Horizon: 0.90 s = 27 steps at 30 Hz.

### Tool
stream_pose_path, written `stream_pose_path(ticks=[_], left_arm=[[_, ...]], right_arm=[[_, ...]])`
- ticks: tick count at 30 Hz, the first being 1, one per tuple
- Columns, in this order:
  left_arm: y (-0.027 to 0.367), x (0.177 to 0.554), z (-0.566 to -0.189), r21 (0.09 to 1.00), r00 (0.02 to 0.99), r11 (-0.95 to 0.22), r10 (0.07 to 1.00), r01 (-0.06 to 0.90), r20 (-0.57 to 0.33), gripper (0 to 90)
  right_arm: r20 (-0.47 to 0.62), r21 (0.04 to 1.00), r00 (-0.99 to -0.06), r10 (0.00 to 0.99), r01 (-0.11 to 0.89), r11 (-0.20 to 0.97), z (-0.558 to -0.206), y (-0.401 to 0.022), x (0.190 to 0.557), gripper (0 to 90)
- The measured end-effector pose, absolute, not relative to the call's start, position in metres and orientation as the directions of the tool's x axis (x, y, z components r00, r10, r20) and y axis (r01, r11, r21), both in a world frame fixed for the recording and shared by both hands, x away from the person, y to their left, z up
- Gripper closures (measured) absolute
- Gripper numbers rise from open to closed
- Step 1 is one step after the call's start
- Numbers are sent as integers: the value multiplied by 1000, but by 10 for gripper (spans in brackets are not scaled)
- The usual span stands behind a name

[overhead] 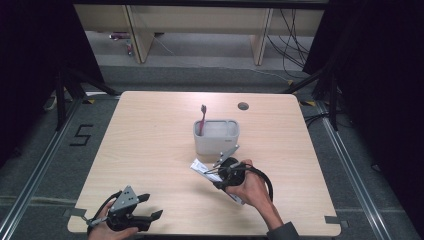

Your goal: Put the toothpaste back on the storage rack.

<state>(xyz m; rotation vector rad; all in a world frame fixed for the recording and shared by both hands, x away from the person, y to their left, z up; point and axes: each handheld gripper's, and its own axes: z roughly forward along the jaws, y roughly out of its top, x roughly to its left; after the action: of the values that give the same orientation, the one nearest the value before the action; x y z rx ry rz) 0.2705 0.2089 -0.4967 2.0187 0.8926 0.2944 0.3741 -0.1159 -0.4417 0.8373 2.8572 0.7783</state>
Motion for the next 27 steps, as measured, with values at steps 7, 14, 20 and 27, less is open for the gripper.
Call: stream_pose_path(ticks=[7, 14, 20, 27], left_arm=[[209, 270, -496, 806, 702, -341, 701, 484, -125, 272], [210, 270, -495, 805, 703, -343, 701, 483, -123, 272], [210, 270, -495, 806, 705, -345, 699, 481, -121, 273], [210, 270, -495, 808, 702, -335, 700, 485, -131, 271]], right_arm=[[57, 571, -838, 542, 473, 671, -431, -124, 377, 758], [68, 628, -828, 556, 469, 621, -421, -128, 375, 759], [68, 677, -828, 556, 448, 584, -412, -132, 375, 759], [80, 722, -823, 562, 437, 537, -402, -134, 378, 759]])
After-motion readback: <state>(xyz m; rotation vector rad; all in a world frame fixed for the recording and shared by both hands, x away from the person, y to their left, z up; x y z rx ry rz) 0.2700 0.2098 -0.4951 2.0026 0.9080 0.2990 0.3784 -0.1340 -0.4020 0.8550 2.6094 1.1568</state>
